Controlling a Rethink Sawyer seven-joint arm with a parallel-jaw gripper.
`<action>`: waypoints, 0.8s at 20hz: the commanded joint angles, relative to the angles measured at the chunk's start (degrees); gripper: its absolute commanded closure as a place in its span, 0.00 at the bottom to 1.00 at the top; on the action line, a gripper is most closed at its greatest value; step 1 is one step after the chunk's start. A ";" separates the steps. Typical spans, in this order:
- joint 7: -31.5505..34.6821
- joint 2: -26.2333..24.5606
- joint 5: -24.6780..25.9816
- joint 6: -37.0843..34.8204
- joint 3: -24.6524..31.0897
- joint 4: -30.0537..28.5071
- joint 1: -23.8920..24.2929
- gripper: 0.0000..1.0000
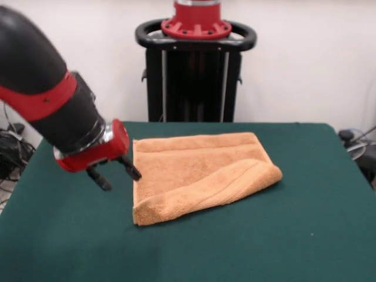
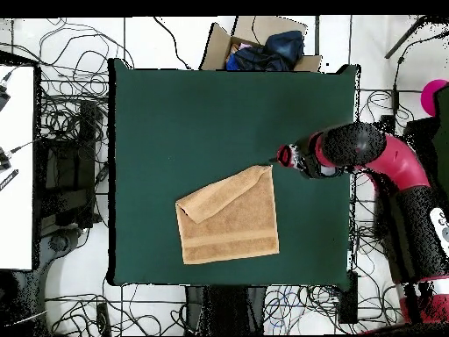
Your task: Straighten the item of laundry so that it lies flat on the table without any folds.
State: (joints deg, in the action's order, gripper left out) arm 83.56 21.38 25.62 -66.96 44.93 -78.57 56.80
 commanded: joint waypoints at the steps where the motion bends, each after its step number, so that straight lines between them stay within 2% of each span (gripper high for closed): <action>1: 8.63 6.74 -1.15 2.84 -5.86 -9.67 -1.48 0.00; 5: 11.80 8.13 -1.71 2.92 -7.84 -13.00 -2.74 0.00; 16: 12.44 3.66 -7.17 6.75 -10.06 -16.79 -3.97 0.00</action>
State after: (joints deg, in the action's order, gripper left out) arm 83.56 27.88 21.68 -66.60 39.84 -89.48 55.35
